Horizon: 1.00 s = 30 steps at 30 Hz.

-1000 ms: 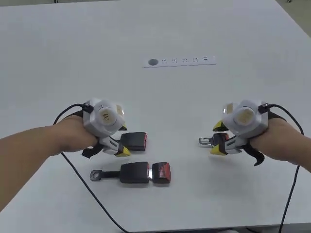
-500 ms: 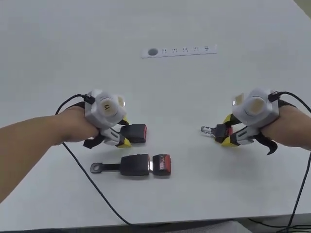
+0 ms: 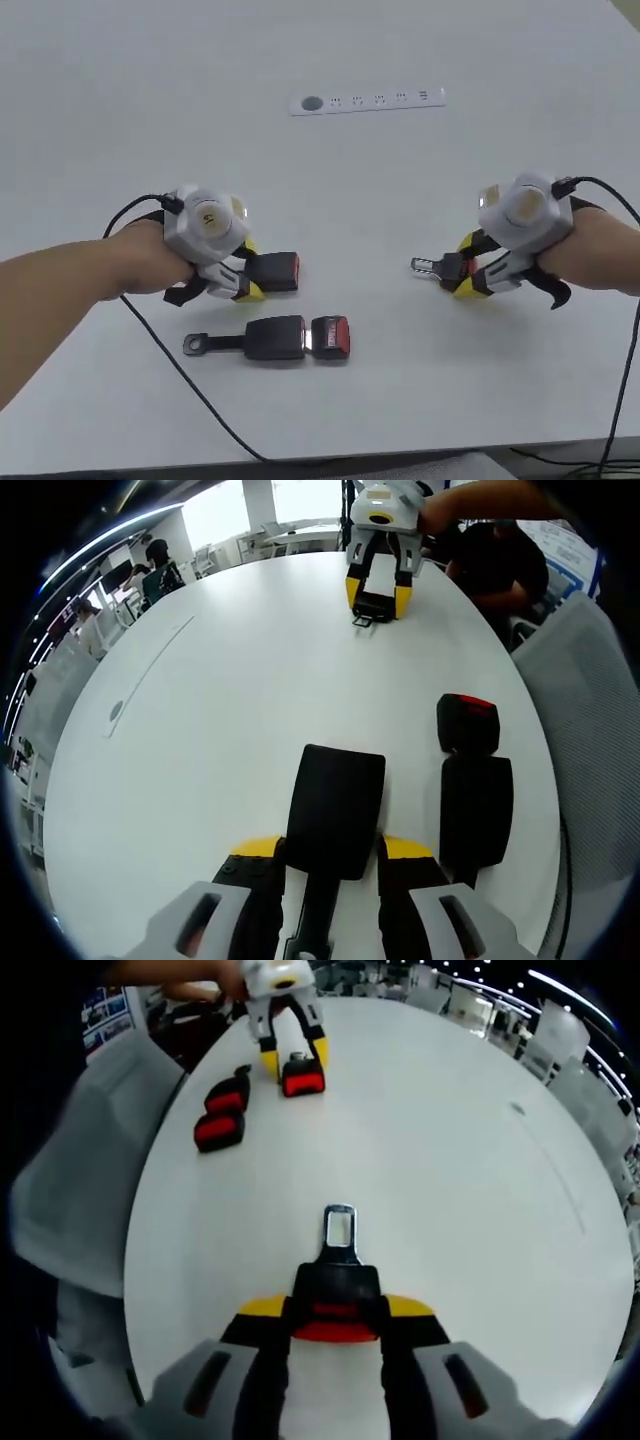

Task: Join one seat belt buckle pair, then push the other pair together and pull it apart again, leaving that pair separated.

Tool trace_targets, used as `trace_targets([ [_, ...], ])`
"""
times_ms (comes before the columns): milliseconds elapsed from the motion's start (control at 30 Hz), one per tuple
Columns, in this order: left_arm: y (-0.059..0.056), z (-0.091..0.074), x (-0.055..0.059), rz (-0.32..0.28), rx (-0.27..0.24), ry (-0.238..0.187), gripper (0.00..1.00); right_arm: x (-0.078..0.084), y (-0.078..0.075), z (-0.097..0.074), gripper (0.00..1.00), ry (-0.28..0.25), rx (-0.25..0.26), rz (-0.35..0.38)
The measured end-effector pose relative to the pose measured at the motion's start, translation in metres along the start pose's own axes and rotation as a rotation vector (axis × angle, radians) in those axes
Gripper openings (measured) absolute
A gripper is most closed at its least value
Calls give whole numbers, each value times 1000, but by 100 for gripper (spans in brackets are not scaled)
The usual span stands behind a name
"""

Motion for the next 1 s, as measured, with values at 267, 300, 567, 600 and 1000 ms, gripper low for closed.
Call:
trace_targets([
  [267,-1,2,0,-4,-2,11,33,-3,0,0,35,-5,-22,-45],
  [300,-3,2,-1,10,-6,17,33,-3,0,0,35,-6,-22,-45],
  [567,1,4,-1,0,-1,43,32,-6,-1,0,35,2,-31,-63],
  [600,1,4,-1,-5,-2,44,32,-6,-1,0,35,5,-31,-66],
  [1000,-1,4,-4,-11,-6,63,32,-24,5,10,36,-25,-29,-61],
])
Point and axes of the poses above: the centre of the closed fingertips' face, and the gripper's own axes: z roughly forward along the fingers, y roughly to its left, x roughly out of its underside, the point moved 9 cm from there along -z, roughly backward along the fingers, and after that the axes turned 3 degrees about y, right-handed, at the moved point
